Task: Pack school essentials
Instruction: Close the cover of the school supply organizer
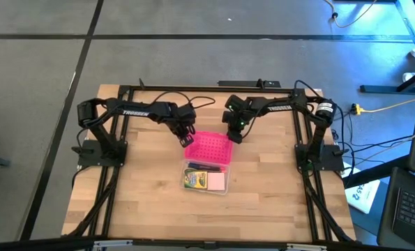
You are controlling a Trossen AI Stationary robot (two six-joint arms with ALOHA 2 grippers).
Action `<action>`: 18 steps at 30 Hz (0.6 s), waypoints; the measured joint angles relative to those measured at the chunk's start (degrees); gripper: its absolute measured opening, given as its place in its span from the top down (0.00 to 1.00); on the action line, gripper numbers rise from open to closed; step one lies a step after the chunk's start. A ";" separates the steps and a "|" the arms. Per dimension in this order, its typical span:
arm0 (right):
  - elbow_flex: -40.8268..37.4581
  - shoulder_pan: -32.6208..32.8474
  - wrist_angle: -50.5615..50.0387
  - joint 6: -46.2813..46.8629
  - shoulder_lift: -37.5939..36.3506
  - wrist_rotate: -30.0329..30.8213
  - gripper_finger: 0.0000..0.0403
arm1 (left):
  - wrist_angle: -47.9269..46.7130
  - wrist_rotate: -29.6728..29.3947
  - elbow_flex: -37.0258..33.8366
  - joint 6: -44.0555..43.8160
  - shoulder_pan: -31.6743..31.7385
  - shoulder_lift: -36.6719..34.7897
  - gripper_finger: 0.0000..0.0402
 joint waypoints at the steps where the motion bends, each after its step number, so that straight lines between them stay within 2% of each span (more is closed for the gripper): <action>1: 0.00 0.00 0.07 -0.28 0.00 0.20 1.00 | -0.03 -0.33 0.00 0.00 -0.20 0.00 1.00; 8: 0.00 0.13 0.86 -0.35 2.49 -0.88 1.00 | -0.99 -0.71 0.00 -0.02 -0.56 0.00 1.00; 18: -0.02 0.19 2.23 -1.61 4.37 -9.74 1.00 | -3.19 -1.86 0.00 -0.26 -0.56 -0.02 1.00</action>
